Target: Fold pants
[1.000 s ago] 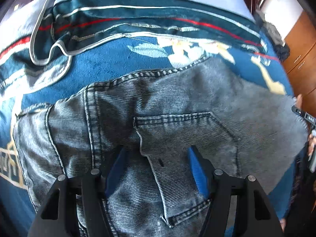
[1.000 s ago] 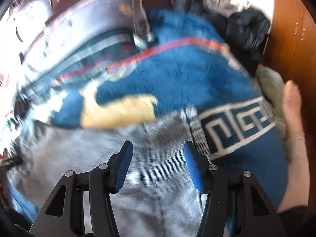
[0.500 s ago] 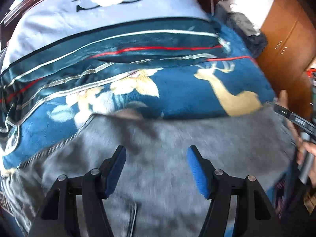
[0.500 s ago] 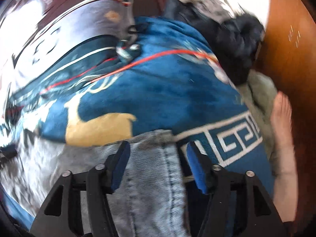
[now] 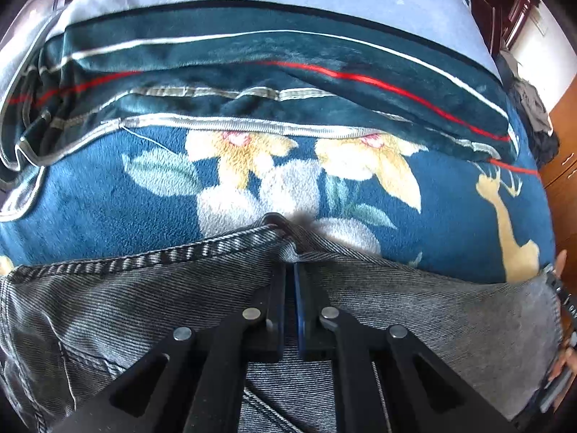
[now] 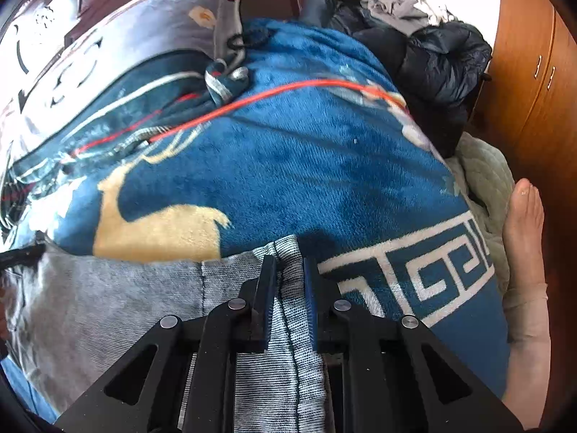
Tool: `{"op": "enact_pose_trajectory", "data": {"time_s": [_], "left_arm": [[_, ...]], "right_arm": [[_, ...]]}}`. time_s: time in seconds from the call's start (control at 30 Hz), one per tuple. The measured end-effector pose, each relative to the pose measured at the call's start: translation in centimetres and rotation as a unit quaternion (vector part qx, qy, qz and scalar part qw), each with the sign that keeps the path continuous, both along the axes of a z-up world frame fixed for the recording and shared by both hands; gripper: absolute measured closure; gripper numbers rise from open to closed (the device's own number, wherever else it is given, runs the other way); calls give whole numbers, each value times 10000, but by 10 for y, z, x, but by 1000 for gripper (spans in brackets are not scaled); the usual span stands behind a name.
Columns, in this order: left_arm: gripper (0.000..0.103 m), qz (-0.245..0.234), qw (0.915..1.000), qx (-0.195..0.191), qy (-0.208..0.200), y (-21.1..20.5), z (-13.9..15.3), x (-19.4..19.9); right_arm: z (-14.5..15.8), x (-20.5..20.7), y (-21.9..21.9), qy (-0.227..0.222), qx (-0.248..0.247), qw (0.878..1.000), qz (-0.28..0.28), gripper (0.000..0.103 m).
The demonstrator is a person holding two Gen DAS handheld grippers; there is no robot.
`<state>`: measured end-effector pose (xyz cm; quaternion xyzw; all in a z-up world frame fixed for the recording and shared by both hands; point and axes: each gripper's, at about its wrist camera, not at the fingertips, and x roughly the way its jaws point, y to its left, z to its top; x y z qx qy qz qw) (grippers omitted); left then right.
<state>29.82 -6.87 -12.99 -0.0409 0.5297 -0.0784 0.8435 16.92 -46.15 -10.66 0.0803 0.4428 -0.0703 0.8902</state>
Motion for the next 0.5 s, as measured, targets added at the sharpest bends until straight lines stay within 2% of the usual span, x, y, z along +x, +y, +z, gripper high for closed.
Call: {"op": "enact_pose_trajectory", "data": {"time_s": [0.07, 0.13, 0.17, 0.2, 0.27, 0.3, 0.4, 0.5], "left_arm": [[94, 61, 9999, -125, 45, 2, 2, 0], [87, 13, 9996, -275, 66, 2, 10, -7], [72, -13, 9997, -256, -12, 4, 18, -13], [49, -57, 9997, -200, -132, 5, 26, -20], [30, -187, 9987, -157, -445, 9, 43, -40], [30, -288, 9978, -200, -563, 12, 50, -53], [30, -489, 9972, -142, -547, 18, 56, -75], [30, -527, 9975, 285, -387, 22, 40, -85]], "right_arm": [[1, -3, 1, -28, -21, 10000, -19, 86], [9, -12, -1, -94, 65, 9999, -73, 78], [14, -17, -2, -104, 115, 9998, -99, 77], [19, -24, -2, -131, 198, 9997, -105, 77], [29, -43, 0, -166, 424, 9990, -33, 75], [31, -51, 3, -135, 487, 9987, 18, 74], [33, -73, 14, 3, 668, 9976, 199, 74], [27, -86, 22, 93, 715, 9971, 239, 74]]}}
